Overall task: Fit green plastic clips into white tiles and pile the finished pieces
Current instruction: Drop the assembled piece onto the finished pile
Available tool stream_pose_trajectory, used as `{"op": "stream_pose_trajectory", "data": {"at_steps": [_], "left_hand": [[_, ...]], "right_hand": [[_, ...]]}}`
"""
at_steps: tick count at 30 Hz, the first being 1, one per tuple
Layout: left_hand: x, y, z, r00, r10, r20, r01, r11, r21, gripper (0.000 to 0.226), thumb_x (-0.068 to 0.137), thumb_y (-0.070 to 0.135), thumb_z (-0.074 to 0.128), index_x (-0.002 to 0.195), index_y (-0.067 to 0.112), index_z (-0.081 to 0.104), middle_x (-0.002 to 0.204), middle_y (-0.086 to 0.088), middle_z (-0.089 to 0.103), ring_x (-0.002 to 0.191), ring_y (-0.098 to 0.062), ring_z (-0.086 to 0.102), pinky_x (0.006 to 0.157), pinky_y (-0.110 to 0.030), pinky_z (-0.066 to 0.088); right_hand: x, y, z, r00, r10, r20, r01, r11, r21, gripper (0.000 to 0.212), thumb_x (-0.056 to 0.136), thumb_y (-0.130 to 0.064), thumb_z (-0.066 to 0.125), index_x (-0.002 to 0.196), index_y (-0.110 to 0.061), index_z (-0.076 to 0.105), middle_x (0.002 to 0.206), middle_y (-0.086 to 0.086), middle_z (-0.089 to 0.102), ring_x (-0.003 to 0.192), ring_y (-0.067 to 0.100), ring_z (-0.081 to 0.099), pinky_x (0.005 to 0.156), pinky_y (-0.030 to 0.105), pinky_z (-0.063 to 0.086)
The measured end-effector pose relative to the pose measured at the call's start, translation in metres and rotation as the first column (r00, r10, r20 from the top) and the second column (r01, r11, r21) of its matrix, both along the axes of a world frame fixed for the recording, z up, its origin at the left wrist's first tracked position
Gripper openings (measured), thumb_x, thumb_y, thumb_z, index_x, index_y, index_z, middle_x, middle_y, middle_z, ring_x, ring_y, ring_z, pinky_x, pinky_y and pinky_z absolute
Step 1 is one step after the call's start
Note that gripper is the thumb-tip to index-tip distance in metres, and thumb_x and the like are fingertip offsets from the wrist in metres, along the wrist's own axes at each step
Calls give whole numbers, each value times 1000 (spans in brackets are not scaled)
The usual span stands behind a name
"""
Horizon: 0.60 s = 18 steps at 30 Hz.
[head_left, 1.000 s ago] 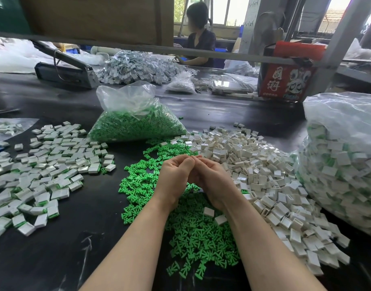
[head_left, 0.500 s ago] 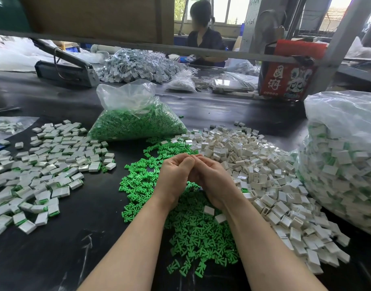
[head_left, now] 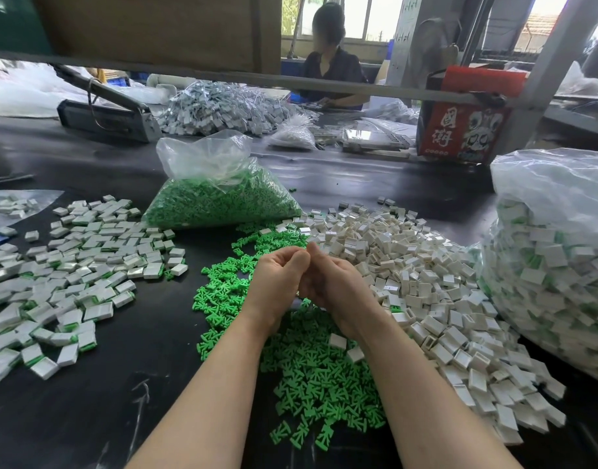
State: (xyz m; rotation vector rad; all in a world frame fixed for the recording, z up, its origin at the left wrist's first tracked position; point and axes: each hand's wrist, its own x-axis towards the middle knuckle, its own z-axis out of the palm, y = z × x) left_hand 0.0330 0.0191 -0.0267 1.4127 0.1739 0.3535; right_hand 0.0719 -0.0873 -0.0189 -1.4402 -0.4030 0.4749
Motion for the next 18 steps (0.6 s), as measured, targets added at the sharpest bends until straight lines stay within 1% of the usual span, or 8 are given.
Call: {"op": "stream_pose_trajectory", "data": {"at_steps": [3, 6, 8, 12, 14, 15, 17, 18], "left_hand": [[-2, 8, 3, 1000, 6, -25, -6, 1000, 22, 21, 80, 32, 59, 75, 16, 72, 70, -6, 68, 61, -20, 64, 55, -31, 50], [-2, 23, 0, 997, 62, -42, -60, 997, 40, 16, 91, 28, 63, 91, 19, 76, 92, -1, 77, 87, -20, 74, 63, -29, 54], [-2, 29, 0, 997, 75, -19, -74, 995, 66, 14, 95, 22, 62, 94, 18, 75, 94, 1, 77, 84, -16, 74, 69, -23, 52], [-4, 47, 4, 975, 223, -1, -220, 960, 176, 8, 93, 18, 67, 92, 19, 75, 81, 4, 77, 70, -8, 70, 62, -16, 50], [-10, 63, 3, 926, 376, -25, -334, 848, 411, 11, 93, 24, 68, 95, 17, 76, 75, 5, 75, 59, -9, 64, 57, -23, 48], [-14, 72, 2, 885, 465, -32, -371, 744, 556, 15, 93, 27, 67, 98, 17, 77, 74, 5, 74, 55, -11, 60, 54, -24, 43], [-24, 84, 1, 766, 641, -49, -394, 529, 752, 21, 96, 29, 61, 106, 17, 76, 78, -3, 73, 62, -21, 58, 57, -28, 39], [-28, 89, 1, 703, 709, -61, -397, 461, 794, 23, 97, 28, 58, 109, 17, 74, 84, -7, 73, 69, -26, 58, 62, -31, 41]], "right_hand": [[2, -2, 4, 997, -44, 60, 45, 999, -28, 44, 98, -45, 49, 81, -9, 68, 59, 3, 57, 49, 9, 47, 48, 17, 37], [6, -6, 5, 995, -89, 48, 89, 996, 2, 39, 99, -39, 48, 89, -6, 66, 60, 4, 56, 48, 9, 44, 48, 19, 35], [8, -9, 6, 991, -116, 64, 117, 993, -6, 36, 100, -34, 50, 90, -3, 65, 61, 4, 57, 46, 7, 46, 47, 17, 36], [11, -14, 7, 962, -192, 194, 208, 976, -65, 28, 100, -23, 51, 84, -6, 66, 61, 3, 58, 49, 7, 50, 53, 18, 42], [14, -16, 7, 940, -216, 265, 252, 962, -109, 26, 101, -20, 50, 84, -7, 65, 63, 3, 58, 48, 4, 50, 53, 19, 42], [15, -17, 7, 921, -227, 317, 285, 947, -148, 25, 100, -20, 50, 83, -9, 65, 64, 2, 59, 47, 2, 50, 52, 18, 42], [17, -20, 5, 869, -233, 438, 365, 898, -247, 24, 100, -20, 53, 79, -15, 64, 65, -1, 61, 52, 6, 53, 53, 22, 45], [19, -21, 4, 844, -222, 488, 397, 870, -292, 23, 99, -20, 54, 79, -17, 64, 66, -2, 62, 55, 11, 56, 55, 27, 48]]}}
